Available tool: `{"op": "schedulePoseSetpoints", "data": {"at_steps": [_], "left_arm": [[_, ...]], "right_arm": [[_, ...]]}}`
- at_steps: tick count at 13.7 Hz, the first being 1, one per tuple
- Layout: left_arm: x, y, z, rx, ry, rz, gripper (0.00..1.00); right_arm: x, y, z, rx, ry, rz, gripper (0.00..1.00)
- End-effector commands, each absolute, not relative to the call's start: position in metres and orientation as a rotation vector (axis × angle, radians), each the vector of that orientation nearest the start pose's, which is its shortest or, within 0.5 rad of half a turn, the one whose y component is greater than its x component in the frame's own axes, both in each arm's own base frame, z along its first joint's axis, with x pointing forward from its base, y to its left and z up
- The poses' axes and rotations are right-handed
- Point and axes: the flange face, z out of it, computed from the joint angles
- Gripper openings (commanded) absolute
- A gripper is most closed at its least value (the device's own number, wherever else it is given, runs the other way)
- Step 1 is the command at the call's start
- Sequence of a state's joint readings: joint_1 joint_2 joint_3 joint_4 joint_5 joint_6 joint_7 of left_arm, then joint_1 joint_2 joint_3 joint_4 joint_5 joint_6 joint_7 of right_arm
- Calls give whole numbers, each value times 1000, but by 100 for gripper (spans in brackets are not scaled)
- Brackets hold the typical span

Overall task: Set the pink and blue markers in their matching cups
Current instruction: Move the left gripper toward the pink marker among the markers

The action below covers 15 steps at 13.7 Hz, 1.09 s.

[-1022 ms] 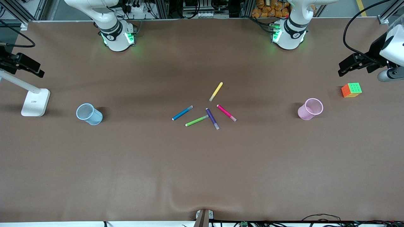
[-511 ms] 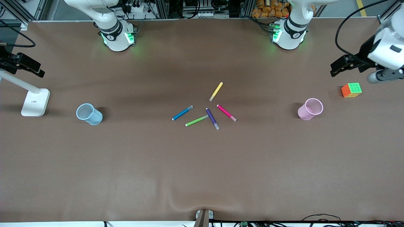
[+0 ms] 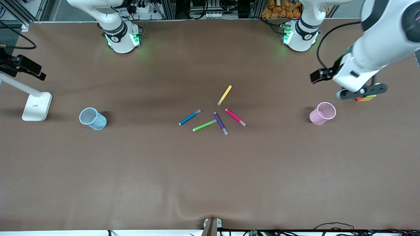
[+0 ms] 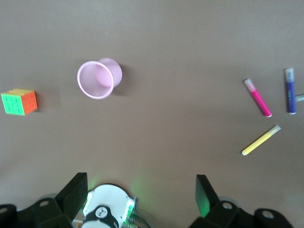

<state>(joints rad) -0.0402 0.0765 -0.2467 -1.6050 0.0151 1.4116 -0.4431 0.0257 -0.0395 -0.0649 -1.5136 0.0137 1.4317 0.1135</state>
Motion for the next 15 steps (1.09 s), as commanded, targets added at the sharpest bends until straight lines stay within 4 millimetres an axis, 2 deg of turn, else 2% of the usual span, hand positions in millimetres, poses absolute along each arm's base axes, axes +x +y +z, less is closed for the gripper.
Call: {"op": "schedulePoseSetpoints", "data": {"at_steps": [1, 4, 7, 9, 11, 12, 13, 15], "left_arm": [[538, -166, 529, -3012, -292, 521, 100], [541, -189, 498, -2999, -347, 639, 100], [538, -228, 462, -2946, -444, 749, 100], [537, -256, 428, -2922, -462, 802, 100], [543, -274, 397, -2887, -598, 798, 100], [541, -291, 383, -2873, -629, 792, 100], [540, -300, 368, -2858, -659, 799, 100], [541, -306, 336, -2829, -699, 879, 100]], "right_arm": [[525, -21, 664, -3111, 228, 63, 100], [525, -20, 664, -3112, 225, 66, 100], [525, -21, 664, -3111, 228, 68, 100], [525, -21, 664, -3111, 228, 68, 100], [525, -21, 664, -3111, 228, 68, 100], [525, -21, 664, -3111, 228, 68, 100], [525, -22, 664, -3111, 230, 68, 100], [525, -23, 663, -3111, 235, 71, 100]]}}
